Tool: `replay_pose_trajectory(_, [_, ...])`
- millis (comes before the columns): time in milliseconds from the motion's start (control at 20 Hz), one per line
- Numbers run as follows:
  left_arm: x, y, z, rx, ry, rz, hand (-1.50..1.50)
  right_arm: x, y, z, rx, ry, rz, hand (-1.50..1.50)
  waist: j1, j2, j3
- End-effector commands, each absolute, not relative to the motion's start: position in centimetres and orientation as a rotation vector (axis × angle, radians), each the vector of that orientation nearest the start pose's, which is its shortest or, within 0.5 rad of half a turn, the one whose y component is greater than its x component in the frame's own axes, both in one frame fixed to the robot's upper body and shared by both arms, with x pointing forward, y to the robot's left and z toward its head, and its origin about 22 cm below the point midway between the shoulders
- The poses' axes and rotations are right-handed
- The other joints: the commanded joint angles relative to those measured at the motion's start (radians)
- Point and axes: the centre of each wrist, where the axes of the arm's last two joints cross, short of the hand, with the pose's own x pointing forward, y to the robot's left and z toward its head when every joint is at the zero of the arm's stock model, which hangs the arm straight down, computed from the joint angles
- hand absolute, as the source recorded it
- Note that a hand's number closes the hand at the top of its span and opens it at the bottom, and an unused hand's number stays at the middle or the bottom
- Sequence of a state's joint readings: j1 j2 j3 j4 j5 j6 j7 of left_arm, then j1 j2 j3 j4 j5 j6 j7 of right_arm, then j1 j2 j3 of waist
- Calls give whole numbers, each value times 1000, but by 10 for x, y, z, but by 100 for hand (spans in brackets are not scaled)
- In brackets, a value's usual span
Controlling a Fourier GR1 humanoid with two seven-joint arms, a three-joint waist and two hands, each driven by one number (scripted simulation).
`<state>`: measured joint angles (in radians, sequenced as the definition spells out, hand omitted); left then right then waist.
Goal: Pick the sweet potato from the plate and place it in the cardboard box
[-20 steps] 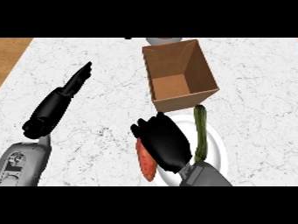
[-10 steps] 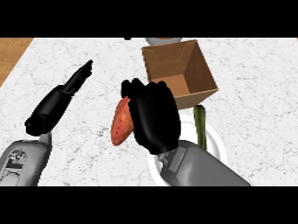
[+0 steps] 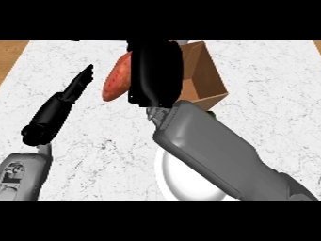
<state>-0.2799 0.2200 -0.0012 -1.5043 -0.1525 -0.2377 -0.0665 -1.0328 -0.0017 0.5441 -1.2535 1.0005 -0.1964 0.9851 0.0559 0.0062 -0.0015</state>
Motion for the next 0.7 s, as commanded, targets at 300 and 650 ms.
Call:
replay_pose_trajectory(300, [302, 264, 63, 97, -1751, -558, 0, 393, -25, 179, -1033, -1312, 925, 150, -39, 0, 1])
replay_pose_trajectory(650, [299, 273, 67, 89, -1746, -536, 0, 420, -62, 157, -890, -1153, 1066, 150, -41, 0, 1])
